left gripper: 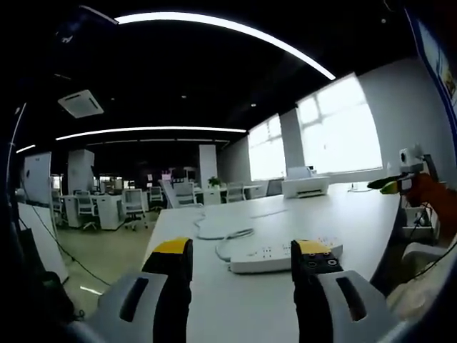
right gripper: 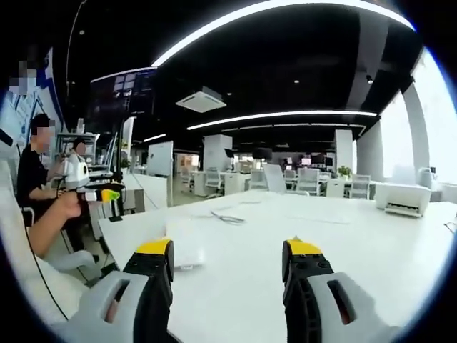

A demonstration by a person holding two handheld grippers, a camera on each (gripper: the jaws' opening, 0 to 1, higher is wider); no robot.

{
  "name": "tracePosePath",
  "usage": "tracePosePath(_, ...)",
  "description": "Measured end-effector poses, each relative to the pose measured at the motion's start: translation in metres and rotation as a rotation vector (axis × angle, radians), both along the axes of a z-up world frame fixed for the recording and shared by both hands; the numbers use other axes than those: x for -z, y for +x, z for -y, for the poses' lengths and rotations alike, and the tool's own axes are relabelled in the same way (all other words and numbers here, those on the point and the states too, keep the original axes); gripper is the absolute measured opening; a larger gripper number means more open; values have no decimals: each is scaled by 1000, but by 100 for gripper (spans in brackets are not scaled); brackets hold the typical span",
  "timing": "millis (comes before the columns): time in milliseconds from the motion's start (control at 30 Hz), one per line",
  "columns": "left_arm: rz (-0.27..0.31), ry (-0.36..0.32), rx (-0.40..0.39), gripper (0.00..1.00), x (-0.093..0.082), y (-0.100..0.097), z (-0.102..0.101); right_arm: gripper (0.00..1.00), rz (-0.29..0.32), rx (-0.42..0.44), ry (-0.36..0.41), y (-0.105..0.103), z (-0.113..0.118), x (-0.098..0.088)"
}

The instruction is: Pick up the power strip scattered on the table, fix it on the side mounting bracket of the table, and press the switch

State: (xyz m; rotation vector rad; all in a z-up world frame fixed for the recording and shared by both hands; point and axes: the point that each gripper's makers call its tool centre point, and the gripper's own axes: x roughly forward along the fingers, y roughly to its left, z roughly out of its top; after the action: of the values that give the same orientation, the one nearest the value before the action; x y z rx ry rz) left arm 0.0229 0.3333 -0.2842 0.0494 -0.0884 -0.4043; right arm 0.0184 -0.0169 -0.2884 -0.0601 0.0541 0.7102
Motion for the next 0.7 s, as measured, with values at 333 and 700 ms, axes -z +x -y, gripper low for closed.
tracePosePath(333, -1, 0, 7, 60, 0, 0, 3, 58, -9, -55, -25, -4, -17, 6)
tracePosePath(700, -3, 1, 14, 59, 2, 1, 3, 58, -34, -104, -56, -4, -38, 19)
